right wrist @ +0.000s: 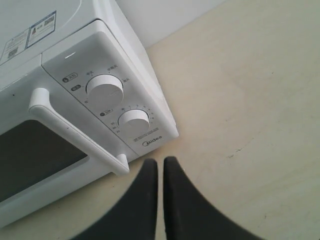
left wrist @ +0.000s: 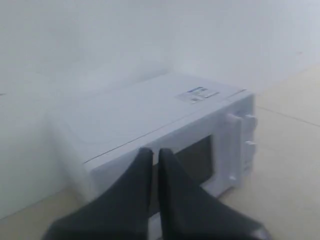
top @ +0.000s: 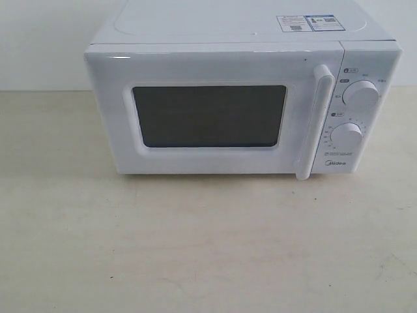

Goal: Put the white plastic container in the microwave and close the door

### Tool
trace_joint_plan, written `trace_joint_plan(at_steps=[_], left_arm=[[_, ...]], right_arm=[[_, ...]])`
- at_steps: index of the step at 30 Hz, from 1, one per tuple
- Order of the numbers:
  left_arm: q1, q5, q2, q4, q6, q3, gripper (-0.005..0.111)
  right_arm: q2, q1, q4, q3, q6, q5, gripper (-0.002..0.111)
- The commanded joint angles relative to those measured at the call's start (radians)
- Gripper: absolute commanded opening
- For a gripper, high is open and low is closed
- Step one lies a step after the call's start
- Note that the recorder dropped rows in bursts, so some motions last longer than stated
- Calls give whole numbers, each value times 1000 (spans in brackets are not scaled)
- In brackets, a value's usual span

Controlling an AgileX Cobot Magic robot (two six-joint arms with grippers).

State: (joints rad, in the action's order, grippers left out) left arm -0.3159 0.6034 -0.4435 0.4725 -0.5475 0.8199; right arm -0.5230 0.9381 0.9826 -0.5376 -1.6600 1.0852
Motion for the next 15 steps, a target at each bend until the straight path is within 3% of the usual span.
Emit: trace_joint_plan(at_steps=[1, 5, 15], left_arm=[[134, 153, 189, -368, 363, -61, 4], [169, 136, 326, -548, 457, -184, 4], [206, -63, 444, -679, 481, -371, 4]], right_arm=[[6, 4, 8, 2, 2, 4, 0], [6, 4, 8, 2, 2, 4, 0], [6, 4, 10, 2, 2, 4, 0]])
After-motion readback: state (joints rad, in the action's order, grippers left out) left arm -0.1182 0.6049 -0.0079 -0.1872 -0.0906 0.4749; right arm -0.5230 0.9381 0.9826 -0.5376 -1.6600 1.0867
